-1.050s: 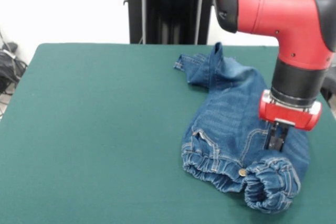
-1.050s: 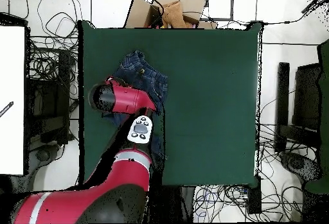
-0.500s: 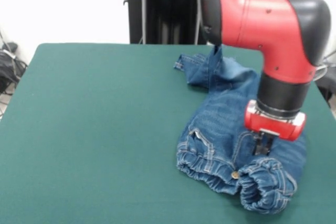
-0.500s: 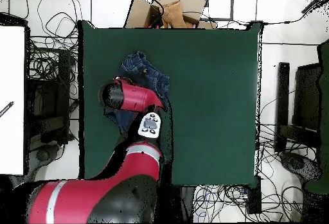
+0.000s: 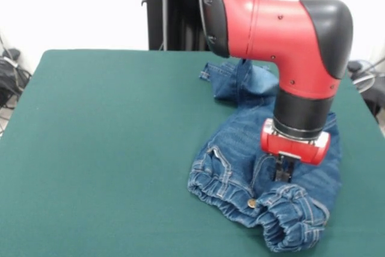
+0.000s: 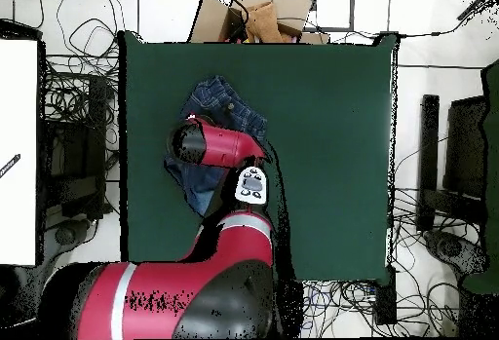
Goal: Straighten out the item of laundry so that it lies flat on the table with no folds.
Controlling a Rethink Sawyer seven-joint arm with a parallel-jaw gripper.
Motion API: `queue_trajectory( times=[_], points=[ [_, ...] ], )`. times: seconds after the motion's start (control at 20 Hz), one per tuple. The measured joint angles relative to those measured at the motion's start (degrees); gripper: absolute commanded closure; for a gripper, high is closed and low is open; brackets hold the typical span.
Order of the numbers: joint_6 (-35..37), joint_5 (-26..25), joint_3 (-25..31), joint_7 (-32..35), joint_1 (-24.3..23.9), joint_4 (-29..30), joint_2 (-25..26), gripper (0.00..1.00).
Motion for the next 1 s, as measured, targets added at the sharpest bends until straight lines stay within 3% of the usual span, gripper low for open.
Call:
queue_trajectory(
  times=[1.0],
  points=[
    [-0.02,-9.48,0.63,0.0,-5.54,4.13,-4.28,1.0]
  ],
)
